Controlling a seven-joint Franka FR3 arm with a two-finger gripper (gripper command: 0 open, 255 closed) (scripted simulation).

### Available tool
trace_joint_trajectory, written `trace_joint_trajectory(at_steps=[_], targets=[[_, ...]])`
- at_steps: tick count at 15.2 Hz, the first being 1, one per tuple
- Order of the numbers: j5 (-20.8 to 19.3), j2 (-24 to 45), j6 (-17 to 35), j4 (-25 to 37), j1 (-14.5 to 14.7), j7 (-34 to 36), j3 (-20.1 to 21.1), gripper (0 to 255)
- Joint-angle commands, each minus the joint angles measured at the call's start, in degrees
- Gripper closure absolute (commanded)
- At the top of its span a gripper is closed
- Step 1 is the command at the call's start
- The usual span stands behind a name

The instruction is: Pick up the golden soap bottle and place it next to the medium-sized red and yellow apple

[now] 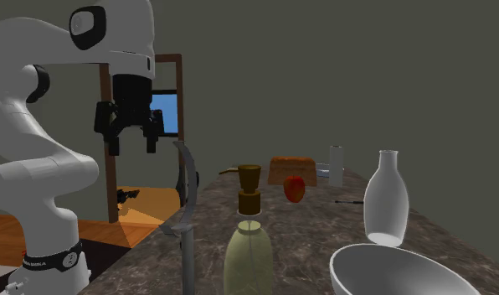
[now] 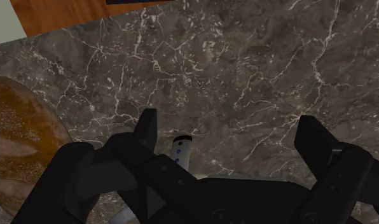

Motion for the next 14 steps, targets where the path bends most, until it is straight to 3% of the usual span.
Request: trace_joint_trajectory(at_steps=[1, 7, 14], targets=[[0.0, 0.0, 0.0, 0.0, 0.0, 0.0, 0.0, 0], [-0.8, 13.4, 5.6, 8.9, -0.3, -1.7, -1.3, 0], [-0.9, 28.6, 8.7, 22.4, -0.5, -3.7, -2.6, 0]])
